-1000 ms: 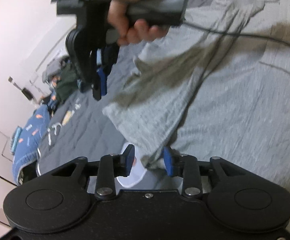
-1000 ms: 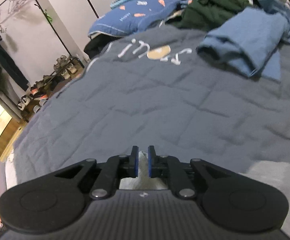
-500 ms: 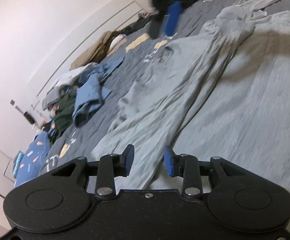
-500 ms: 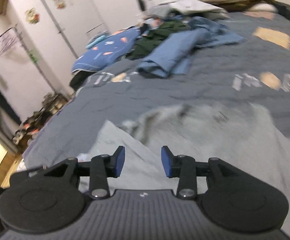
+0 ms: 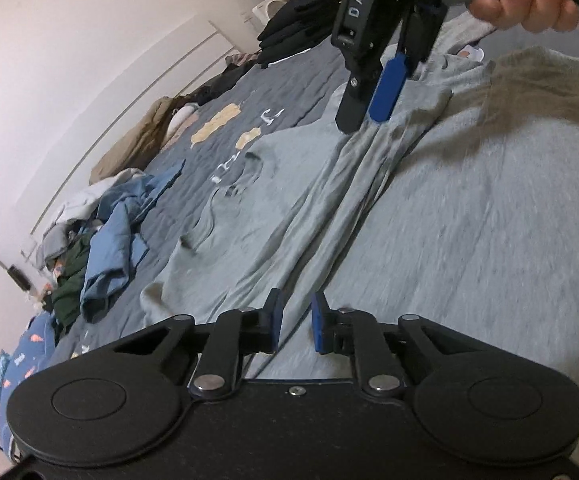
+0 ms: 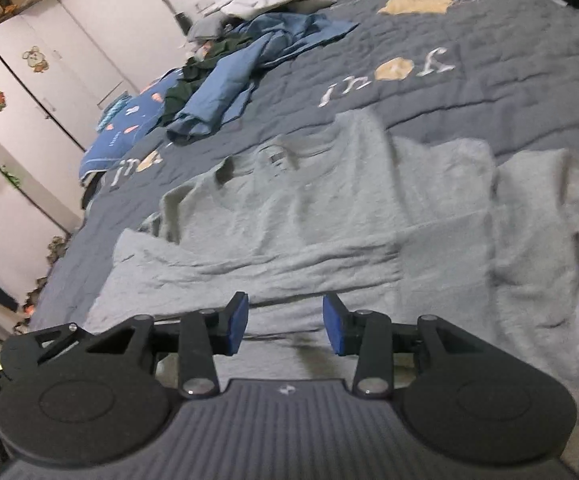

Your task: Fold clothes

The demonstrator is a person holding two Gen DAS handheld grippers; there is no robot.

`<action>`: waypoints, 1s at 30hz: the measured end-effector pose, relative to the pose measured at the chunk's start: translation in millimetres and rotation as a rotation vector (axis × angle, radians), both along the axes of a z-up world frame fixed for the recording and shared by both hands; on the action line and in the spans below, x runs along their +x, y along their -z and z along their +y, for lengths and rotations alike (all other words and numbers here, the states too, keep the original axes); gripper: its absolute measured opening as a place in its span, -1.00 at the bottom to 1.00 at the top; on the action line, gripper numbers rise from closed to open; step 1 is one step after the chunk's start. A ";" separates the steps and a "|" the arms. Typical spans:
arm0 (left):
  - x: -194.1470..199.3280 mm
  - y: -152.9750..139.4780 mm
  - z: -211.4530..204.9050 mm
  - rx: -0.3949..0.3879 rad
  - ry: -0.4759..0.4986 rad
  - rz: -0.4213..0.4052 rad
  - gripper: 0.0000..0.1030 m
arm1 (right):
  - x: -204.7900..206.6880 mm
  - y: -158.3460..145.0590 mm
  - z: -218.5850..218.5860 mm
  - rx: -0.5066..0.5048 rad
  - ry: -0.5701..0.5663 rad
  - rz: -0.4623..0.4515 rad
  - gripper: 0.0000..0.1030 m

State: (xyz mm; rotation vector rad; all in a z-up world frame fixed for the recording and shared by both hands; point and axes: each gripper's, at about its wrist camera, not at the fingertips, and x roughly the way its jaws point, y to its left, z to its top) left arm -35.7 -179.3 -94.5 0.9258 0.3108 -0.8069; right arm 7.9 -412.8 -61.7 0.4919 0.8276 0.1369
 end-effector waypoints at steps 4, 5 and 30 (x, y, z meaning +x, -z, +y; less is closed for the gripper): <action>-0.8 7.5 -17.2 0.012 0.018 -0.002 -0.67 | -13.2 0.8 -15.4 -0.027 0.013 0.004 -0.22; -1.2 9.8 -21.9 0.020 0.024 -0.006 -0.67 | -16.8 1.2 -19.4 -0.033 0.016 0.006 -0.22; 4.6 26.8 -70.6 0.060 0.020 -0.018 -0.67 | -30.5 27.5 -70.7 -0.034 0.069 0.045 -0.13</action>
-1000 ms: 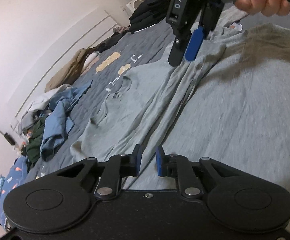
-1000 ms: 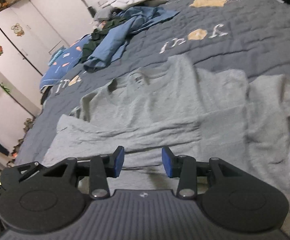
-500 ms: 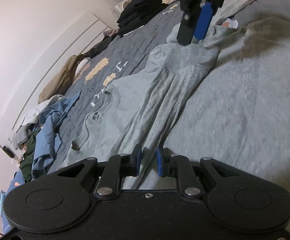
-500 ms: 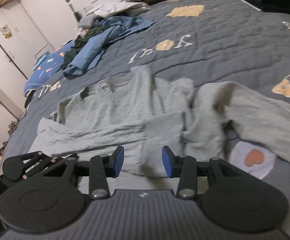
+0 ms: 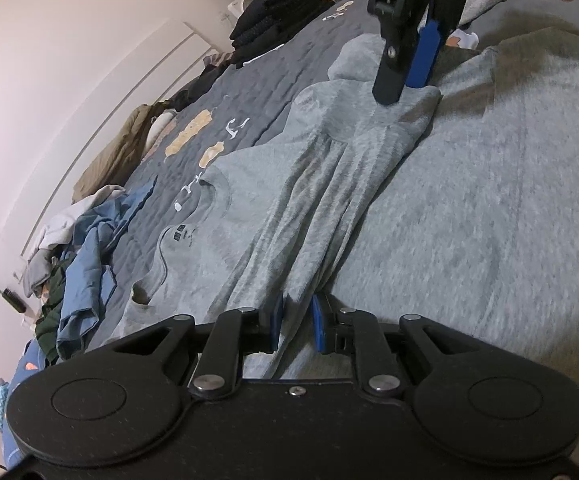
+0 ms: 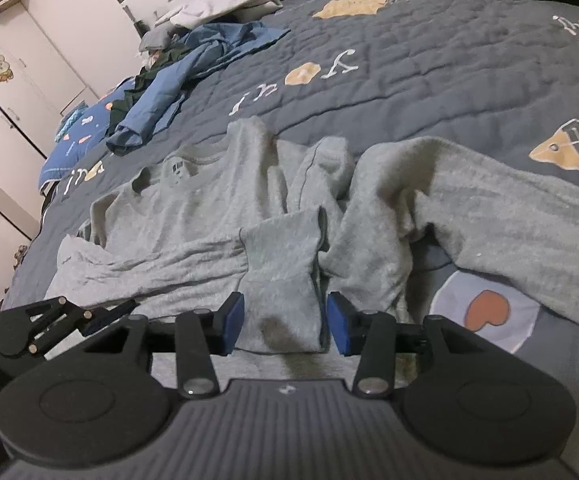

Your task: Fold clothes

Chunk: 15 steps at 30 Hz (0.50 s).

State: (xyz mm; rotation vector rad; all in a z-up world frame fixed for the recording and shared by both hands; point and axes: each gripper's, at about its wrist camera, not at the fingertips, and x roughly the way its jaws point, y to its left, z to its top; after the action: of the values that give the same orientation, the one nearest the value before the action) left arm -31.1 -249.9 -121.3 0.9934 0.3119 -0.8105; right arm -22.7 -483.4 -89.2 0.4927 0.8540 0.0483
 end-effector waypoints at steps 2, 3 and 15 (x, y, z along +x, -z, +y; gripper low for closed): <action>-0.4 0.0 -0.4 0.001 0.001 -0.001 -0.67 | 0.8 2.8 3.9 -0.002 -0.006 -0.006 -0.20; 0.2 0.0 -0.3 0.000 0.001 0.000 -0.67 | 0.9 2.7 5.9 -0.003 -0.011 -0.011 -0.27; 0.8 -2.5 0.6 -0.004 -0.008 0.015 -0.67 | -23.1 -40.1 9.9 -0.132 -0.143 -0.194 -0.92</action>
State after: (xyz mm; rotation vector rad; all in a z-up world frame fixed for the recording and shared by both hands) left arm -30.3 -249.4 -118.8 0.9821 0.3269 -0.8120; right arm -45.8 -473.5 -49.2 0.2973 0.6955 0.1671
